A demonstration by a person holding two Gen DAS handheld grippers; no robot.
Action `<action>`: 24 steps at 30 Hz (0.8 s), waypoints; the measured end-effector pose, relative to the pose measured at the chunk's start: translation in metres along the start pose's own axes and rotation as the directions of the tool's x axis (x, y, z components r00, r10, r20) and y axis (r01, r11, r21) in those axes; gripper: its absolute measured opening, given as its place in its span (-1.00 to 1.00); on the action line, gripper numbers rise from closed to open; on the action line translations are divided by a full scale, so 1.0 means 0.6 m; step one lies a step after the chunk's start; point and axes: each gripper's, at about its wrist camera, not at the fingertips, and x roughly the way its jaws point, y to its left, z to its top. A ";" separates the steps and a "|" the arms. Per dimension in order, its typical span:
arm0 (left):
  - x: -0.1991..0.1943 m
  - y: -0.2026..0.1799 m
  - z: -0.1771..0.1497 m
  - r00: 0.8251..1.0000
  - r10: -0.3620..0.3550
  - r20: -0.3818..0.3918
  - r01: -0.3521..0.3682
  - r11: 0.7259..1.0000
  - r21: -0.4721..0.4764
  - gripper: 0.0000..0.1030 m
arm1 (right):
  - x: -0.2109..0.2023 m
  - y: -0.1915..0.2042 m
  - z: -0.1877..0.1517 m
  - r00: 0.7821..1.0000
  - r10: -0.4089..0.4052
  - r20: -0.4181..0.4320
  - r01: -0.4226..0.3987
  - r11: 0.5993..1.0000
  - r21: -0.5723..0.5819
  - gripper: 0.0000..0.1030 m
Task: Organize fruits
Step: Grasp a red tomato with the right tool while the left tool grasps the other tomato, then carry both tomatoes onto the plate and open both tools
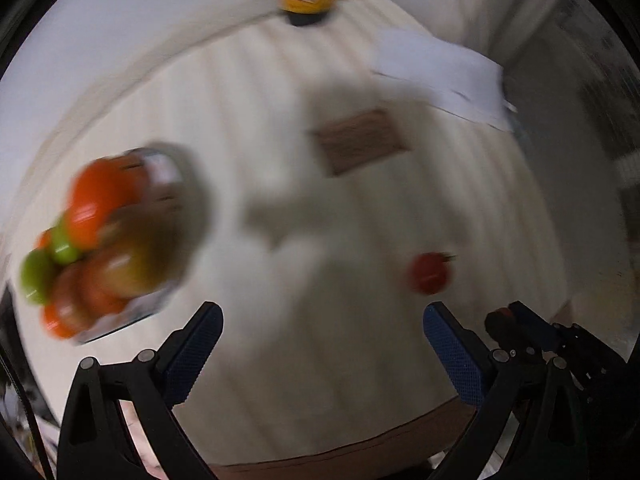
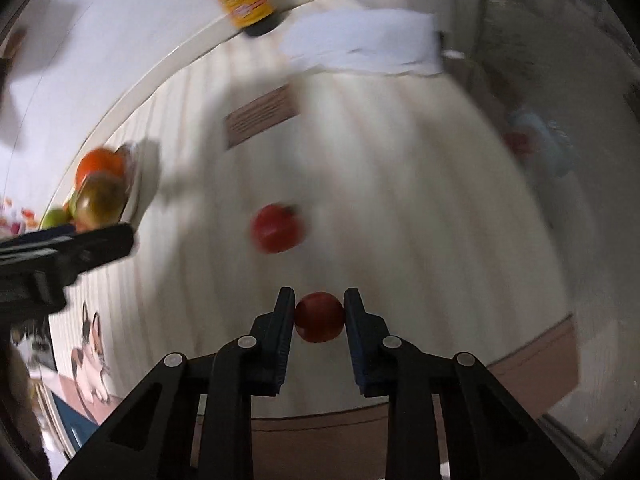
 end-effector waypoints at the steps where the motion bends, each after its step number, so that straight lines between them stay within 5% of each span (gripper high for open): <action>1: 0.010 -0.013 0.007 1.000 -0.014 -0.014 0.014 1.000 0.012 0.98 | -0.004 -0.016 0.003 1.000 -0.007 0.003 0.007 1.000 0.018 -0.47; 3: 0.033 -0.043 0.020 0.998 -0.047 -0.042 0.049 0.998 0.047 0.92 | -0.009 -0.040 0.006 1.000 -0.028 0.008 0.028 0.999 0.038 -0.47; 11: 0.083 -0.102 0.038 0.996 -0.057 -0.070 0.064 0.992 0.108 -0.35 | -0.028 -0.100 0.012 0.999 -0.050 0.019 0.047 0.993 0.107 -0.46; 24: 0.035 -0.057 0.021 0.996 -0.093 0.005 0.093 0.995 0.030 -0.44 | -0.049 -0.076 0.031 0.999 -0.022 0.042 0.019 0.998 0.053 -0.46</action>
